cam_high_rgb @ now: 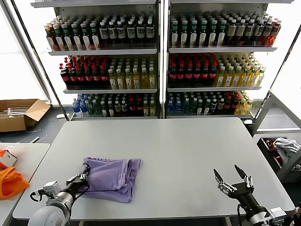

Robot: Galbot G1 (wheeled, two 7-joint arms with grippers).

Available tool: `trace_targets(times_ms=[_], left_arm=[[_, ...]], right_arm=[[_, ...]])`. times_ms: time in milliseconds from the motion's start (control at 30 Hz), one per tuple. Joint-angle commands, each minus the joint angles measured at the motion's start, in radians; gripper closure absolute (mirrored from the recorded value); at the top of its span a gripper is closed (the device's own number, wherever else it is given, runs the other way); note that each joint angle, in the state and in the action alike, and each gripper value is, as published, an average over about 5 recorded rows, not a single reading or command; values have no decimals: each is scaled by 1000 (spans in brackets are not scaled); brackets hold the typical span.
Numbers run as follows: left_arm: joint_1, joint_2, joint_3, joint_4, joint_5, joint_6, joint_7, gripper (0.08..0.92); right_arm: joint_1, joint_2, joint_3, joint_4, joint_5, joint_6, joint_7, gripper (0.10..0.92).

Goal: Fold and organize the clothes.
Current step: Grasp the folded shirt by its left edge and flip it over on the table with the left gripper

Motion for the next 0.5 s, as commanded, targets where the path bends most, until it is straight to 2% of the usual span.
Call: trace_targets(times_ms=[33,300,400,500], left_arm=[[33,123,-372,-10,-128,25,34,894],[58,331,-492,80,-192,45,73,894],[70,376,-487,63,-226,63,52,894],[89,381,-445,0,-302,80,4,894]], right_arm=[[2,0,-15,-5,1,2,0,203],[1,2,-22,-7,2,12,-1,203],[11,18,-5,-10,8,11,-1,203],[17,34,4,-10,21,8,2,203]])
